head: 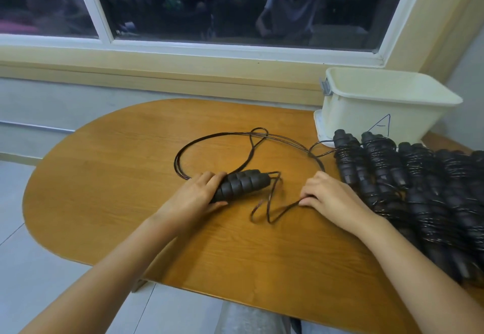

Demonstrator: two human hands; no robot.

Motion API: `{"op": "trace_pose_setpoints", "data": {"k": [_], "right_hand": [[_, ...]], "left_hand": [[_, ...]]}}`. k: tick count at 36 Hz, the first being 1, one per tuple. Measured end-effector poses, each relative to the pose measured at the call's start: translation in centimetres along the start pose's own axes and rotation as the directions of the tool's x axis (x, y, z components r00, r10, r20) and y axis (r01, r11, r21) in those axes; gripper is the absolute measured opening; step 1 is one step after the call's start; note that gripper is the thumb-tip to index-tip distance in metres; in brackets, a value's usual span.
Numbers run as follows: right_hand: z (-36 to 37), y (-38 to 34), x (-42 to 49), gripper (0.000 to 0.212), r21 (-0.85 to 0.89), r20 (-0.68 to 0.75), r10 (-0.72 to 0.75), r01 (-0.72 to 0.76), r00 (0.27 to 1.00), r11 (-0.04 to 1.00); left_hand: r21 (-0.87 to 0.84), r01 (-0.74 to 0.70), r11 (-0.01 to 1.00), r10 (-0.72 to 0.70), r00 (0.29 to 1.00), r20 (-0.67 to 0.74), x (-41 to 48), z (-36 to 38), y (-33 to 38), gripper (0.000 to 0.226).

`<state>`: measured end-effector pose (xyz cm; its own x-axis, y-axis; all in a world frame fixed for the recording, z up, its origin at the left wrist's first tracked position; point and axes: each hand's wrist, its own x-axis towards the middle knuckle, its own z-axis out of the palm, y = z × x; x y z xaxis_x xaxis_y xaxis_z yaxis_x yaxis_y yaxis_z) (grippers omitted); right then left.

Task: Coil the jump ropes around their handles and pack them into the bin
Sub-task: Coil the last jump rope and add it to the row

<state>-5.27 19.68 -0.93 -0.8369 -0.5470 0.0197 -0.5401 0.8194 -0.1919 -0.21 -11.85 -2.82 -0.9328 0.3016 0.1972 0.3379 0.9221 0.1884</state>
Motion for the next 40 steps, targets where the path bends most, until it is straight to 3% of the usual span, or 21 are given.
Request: {"op": "trace_pose_setpoints", "data": {"k": [5, 9, 11, 14, 18, 21, 23, 26, 29, 33, 36, 40], "right_hand": [[0.2, -0.4, -1.8, 0.03, -0.06, 0.01, -0.055, 0.055, 0.998, 0.997], [0.5, -0.3, -2.3, 0.06, -0.037, 0.073, -0.005, 0.008, 0.997, 0.999], [0.4, -0.6, -2.3, 0.066, 0.076, 0.057, 0.088, -0.092, 0.994, 0.993], [0.3, -1.2, -2.0, 0.058, 0.296, -0.021, 0.234, -0.217, 0.972, 0.93], [-0.3, -1.8, -1.6, 0.047, 0.642, -0.052, 0.41, -0.284, 0.911, 0.712], [-1.5, -3.0, -1.3, 0.034, 0.765, -0.003, 0.426, -0.272, 0.905, 0.584], [-1.8, -4.2, -1.2, 0.044, 0.674, -0.011, 0.379, -0.273, 0.925, 0.687], [-0.9, -6.4, -1.1, 0.08, 0.188, 0.011, 0.306, -0.302, 0.952, 0.935], [0.8, -7.8, -1.3, 0.079, -0.123, 0.039, 0.292, -0.285, 0.956, 0.95], [2.0, -8.8, -2.1, 0.047, -0.203, -0.09, 0.223, -0.237, 0.971, 0.95], [3.1, -9.3, -2.7, 0.035, -0.234, -0.188, 0.185, -0.227, 0.964, 0.945], [4.8, -10.5, -3.5, 0.026, -0.271, -0.464, 0.066, -0.212, 0.883, 0.939]], "left_hand": [[0.037, 0.077, 0.996, -0.076, 0.997, -0.012, -0.6, 1.1, -0.9, 0.075], [0.028, 0.083, 0.996, -0.082, 0.996, -0.033, -1.0, 1.6, -0.9, 0.076], [0.009, 0.082, 0.997, -0.082, 0.996, -0.038, -1.1, 1.8, -1.0, 0.075], [-0.042, 0.091, 0.995, -0.092, 0.995, -0.035, -1.3, 1.8, -1.2, 0.074], [-0.066, 0.082, 0.994, -0.084, 0.996, -0.034, -1.5, 1.7, -1.2, 0.072], [-0.057, 0.076, 0.995, -0.077, 0.997, -0.011, -1.7, 1.6, -1.1, 0.074], [-0.06, 0.068, 0.996, -0.067, 0.998, 0.015, -1.8, 1.4, -1.1, 0.076], [-0.073, 0.064, 0.995, -0.061, 0.997, 0.037, -2.0, 1.1, -1.0, 0.08], [-0.144, 0.078, 0.986, -0.074, 0.997, 0.031, -2.2, 1.3, -1.1, 0.072], [-0.328, 0.066, 0.942, -0.086, 0.995, -0.048, -2.9, 1.4, -1.1, 0.058], [-0.379, 0.066, 0.923, -0.119, 0.986, -0.119, -3.0, 1.2, -0.7, 0.042], [-0.364, 0.107, 0.925, -0.171, 0.974, -0.149, -2.9, 1.2, -0.4, 0.028]]}}
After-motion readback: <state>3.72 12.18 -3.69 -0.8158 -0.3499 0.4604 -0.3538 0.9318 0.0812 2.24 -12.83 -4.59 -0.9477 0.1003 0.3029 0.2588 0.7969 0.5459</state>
